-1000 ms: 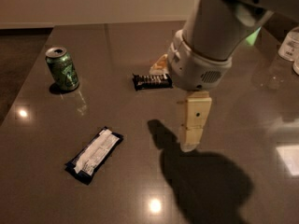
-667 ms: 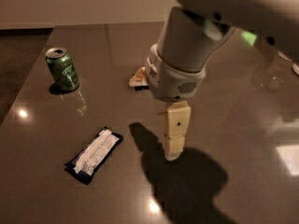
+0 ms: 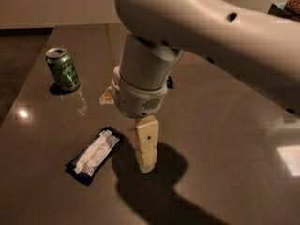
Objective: Move rxbar blueberry near rxbar chocolate
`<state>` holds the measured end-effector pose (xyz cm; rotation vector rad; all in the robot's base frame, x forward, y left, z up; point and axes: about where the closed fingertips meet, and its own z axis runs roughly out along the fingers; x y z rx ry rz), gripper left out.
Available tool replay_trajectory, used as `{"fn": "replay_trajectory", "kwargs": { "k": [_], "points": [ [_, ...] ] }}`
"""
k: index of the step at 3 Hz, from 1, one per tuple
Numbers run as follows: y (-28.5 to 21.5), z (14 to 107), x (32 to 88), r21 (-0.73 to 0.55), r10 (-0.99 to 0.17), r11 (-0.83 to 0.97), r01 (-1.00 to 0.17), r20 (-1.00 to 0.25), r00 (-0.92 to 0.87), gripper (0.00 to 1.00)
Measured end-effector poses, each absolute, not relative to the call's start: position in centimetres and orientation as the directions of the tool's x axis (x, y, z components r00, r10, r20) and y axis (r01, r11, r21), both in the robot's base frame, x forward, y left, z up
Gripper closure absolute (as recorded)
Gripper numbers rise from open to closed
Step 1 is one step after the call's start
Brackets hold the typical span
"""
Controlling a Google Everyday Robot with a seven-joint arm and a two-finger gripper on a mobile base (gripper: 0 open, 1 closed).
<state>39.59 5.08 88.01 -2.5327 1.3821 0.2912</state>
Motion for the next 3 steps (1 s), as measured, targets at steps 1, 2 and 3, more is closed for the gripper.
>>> {"fn": "replay_trajectory", "kwargs": {
  "k": [1,2,3],
  "points": [
    [7.0,86.4,39.1,-0.102,-0.767,-0.573,-0.813,-0.282,0.576,0.00],
    [8.3,85.1,38.8,-0.089,-0.745,-0.607,-0.789,-0.280,0.605,0.00],
    [9.5,84.0,38.6,-0.078,-0.734,-0.627,-0.775,-0.274,0.622,0.00]
  ]
}}
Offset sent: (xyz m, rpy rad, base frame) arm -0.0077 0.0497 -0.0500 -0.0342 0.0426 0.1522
